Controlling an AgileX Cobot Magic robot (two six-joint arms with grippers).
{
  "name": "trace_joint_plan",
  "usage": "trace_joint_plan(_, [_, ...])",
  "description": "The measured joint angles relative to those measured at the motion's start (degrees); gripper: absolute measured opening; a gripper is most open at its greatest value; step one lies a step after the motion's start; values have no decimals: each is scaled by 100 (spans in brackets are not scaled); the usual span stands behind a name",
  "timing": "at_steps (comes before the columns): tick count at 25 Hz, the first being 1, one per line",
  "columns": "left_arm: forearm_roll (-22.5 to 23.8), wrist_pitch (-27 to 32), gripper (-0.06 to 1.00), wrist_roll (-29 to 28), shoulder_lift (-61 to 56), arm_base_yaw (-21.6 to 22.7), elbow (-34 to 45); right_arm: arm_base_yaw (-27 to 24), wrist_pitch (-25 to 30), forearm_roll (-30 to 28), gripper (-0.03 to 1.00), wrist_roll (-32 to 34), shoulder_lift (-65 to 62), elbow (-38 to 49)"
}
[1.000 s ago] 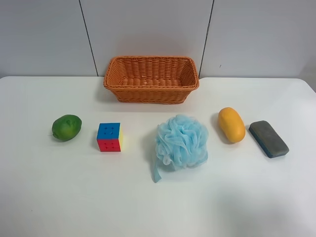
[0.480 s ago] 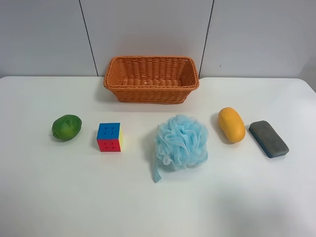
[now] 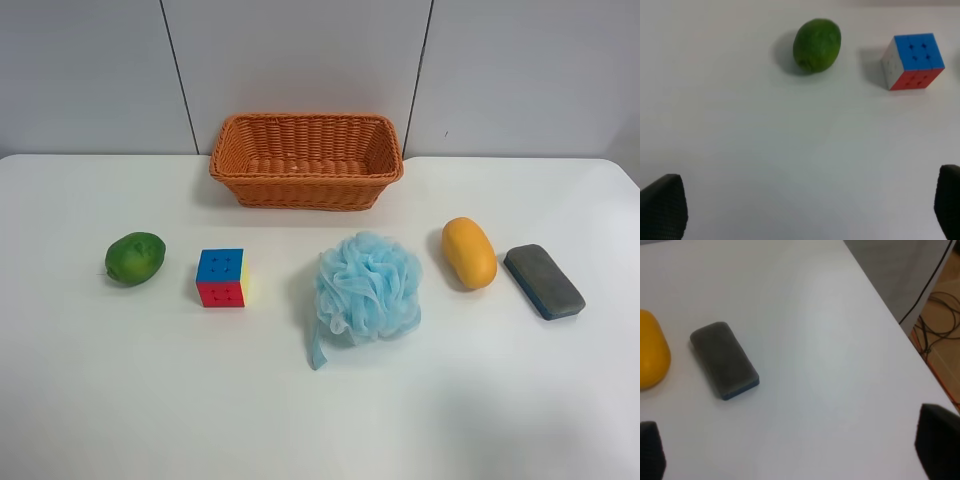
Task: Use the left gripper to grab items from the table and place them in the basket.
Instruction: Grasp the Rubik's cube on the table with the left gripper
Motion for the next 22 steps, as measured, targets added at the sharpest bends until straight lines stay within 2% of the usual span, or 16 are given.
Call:
trace_joint_plan(11, [86,-17,99,-391,3538,-60,-1777,0,0,0,99,0,0,0])
trace_joint_plan(15, [111,-437,99,-681,4559,-531,-2054,0,0,0,99,0,0,0])
trace_joint_plan(22, [136,-1256,99,-1982,5869,-1573,-2197,0,0,0,99,0,0,0])
